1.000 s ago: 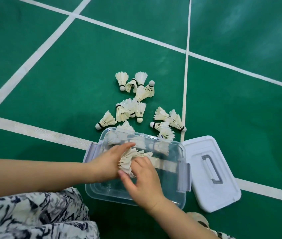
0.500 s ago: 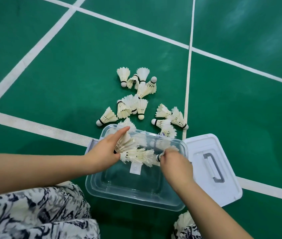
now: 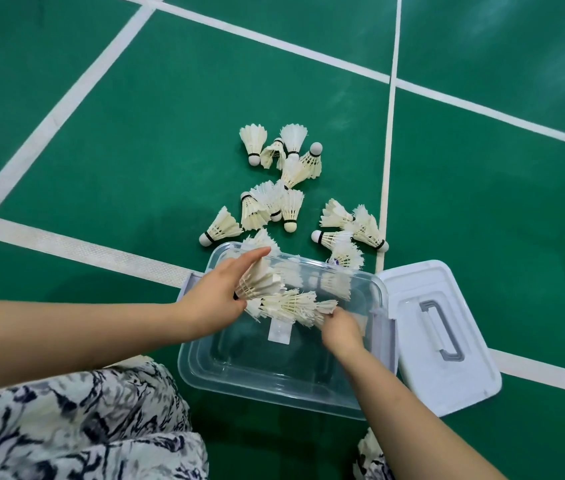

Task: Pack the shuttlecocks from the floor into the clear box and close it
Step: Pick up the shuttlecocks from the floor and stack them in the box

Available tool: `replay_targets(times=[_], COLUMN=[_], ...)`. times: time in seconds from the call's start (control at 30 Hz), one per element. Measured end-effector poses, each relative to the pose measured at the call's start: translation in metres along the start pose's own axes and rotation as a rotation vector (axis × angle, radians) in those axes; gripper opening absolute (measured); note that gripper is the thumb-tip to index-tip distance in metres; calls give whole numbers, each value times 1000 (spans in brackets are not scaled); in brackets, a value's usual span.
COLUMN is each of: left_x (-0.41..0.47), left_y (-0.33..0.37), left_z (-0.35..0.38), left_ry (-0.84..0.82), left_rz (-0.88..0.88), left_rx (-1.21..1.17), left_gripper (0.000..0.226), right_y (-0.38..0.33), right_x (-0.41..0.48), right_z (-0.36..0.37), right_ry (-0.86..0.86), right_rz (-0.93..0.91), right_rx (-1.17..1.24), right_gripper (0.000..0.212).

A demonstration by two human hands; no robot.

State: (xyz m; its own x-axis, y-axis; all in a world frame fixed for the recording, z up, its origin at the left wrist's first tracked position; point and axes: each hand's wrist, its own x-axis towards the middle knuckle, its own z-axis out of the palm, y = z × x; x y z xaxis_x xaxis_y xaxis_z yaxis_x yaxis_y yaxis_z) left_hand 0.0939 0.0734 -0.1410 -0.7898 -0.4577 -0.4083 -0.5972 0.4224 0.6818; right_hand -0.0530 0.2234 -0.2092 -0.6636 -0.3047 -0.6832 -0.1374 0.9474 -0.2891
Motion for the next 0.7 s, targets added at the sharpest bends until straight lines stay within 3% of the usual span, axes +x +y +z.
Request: replay_targets(times=[0.23, 0.33, 0.43, 0.5, 0.57, 0.63, 0.7], left_x=[3, 3, 3, 3, 3, 5, 8], left_y=[0, 1, 3, 4, 8, 15, 19], left_z=[1, 1, 1, 1, -1, -5, -12], left_ry=[-23, -25, -20, -24, -39, -54, -60], left_rz=[11, 18, 31, 43, 57, 87, 122], left_rx=[38, 41, 49, 57, 67, 74, 81], left_gripper=[85, 85, 86, 87, 88, 90, 91], right_y=[2, 0, -4, -8, -16, -28, -38], right_x=[0, -7, -23, -39, -58, -74, -81], right_z=[12, 6, -7, -17, -22, -20, -14], right_ry=[-87, -49, 70, 182, 262, 251, 221], right_rz=[17, -12, -64, -160, -376, -639, -758], right_rx=[127, 110, 29, -71, -59, -36, -30], right_gripper=[29, 32, 50, 54, 43, 43, 55])
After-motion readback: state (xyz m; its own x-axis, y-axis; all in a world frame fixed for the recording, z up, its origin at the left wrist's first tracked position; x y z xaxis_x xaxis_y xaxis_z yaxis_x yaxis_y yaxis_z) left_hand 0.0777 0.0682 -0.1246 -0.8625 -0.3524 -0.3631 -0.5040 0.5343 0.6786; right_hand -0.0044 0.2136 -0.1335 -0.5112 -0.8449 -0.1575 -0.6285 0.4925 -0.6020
